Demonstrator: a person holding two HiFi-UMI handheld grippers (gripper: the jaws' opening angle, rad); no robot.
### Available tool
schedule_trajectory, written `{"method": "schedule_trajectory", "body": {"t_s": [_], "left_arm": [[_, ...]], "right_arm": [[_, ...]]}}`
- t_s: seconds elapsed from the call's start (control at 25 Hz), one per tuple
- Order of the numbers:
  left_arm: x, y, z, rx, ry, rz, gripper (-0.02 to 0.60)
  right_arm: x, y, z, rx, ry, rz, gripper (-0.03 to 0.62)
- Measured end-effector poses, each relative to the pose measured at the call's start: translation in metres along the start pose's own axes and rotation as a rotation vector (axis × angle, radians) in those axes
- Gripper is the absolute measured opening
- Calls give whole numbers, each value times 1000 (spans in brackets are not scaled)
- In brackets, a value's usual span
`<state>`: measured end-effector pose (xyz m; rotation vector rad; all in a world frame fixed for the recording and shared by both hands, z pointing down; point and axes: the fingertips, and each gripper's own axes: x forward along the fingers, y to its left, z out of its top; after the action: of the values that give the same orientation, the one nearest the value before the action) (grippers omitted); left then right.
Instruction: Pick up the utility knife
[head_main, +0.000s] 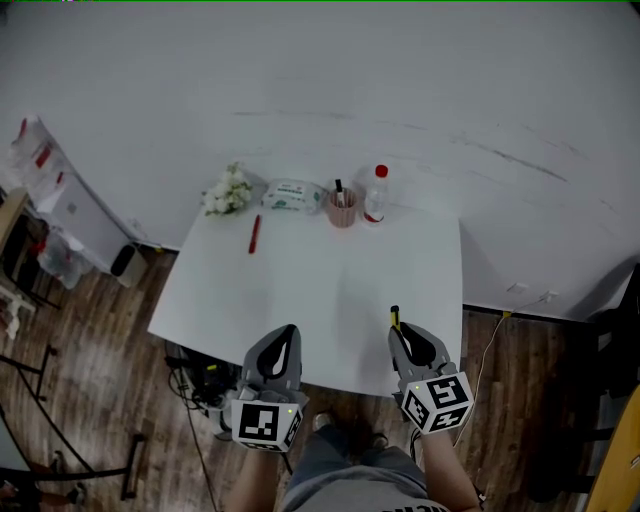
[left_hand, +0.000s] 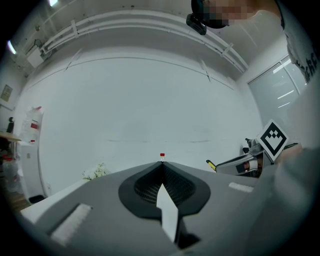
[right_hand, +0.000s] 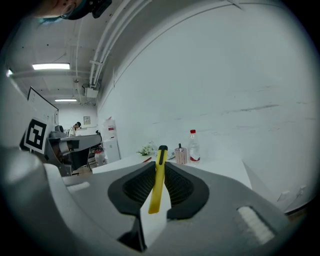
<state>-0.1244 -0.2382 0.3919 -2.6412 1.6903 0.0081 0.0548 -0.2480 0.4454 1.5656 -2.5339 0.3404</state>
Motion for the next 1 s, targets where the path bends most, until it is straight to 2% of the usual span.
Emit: {"method": "schedule_trajectory", "body": {"t_s": [1.0], "left_arm": [[-30,-29,22,27,-55,47,20]], "right_arm": [[-58,10,46,-83,-194,47,60]]}}
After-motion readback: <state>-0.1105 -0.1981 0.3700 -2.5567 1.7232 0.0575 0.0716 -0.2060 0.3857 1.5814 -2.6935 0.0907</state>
